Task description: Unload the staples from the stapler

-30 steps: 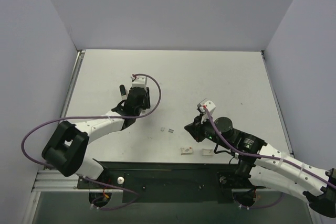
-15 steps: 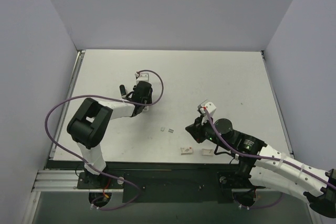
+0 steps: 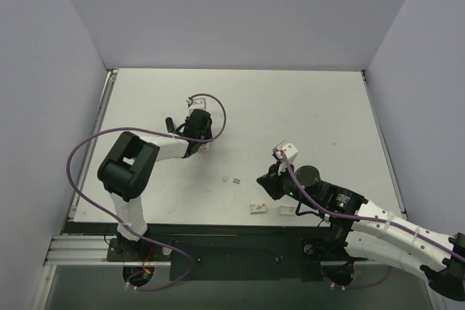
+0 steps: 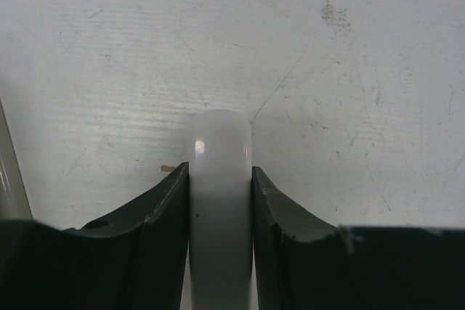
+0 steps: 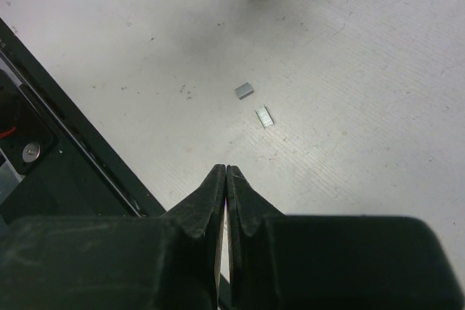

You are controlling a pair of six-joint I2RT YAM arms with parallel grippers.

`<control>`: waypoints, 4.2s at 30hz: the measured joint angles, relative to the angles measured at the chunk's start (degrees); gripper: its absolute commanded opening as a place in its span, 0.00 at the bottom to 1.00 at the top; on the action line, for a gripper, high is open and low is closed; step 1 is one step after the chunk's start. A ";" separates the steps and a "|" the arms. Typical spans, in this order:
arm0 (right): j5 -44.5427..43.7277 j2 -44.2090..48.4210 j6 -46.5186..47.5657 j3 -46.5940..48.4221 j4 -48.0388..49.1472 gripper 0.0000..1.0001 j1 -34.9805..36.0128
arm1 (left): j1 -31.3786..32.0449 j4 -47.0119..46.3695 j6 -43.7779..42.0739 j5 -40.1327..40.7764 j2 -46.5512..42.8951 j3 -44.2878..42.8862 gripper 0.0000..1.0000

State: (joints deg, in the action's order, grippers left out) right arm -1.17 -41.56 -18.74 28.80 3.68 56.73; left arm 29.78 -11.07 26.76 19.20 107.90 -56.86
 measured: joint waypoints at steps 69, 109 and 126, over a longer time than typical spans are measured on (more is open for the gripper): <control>0.07 -2.82 -0.76 0.00 1.38 0.18 0.74 | 3.52 17.99 -6.21 4.90 -1.31 -10.51 0.51; 0.48 -7.34 -0.79 0.00 2.99 0.15 1.53 | -2.51 21.49 -6.84 4.00 2.12 -12.72 0.00; 0.52 -6.05 -1.20 0.00 2.99 0.16 2.54 | -4.52 19.34 -4.37 0.66 -1.84 -9.53 0.00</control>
State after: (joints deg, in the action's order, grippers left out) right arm -0.64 -47.62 -19.94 28.80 6.68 59.27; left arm 25.26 8.27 22.39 19.86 106.06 -66.39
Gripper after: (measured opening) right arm 0.152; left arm 0.425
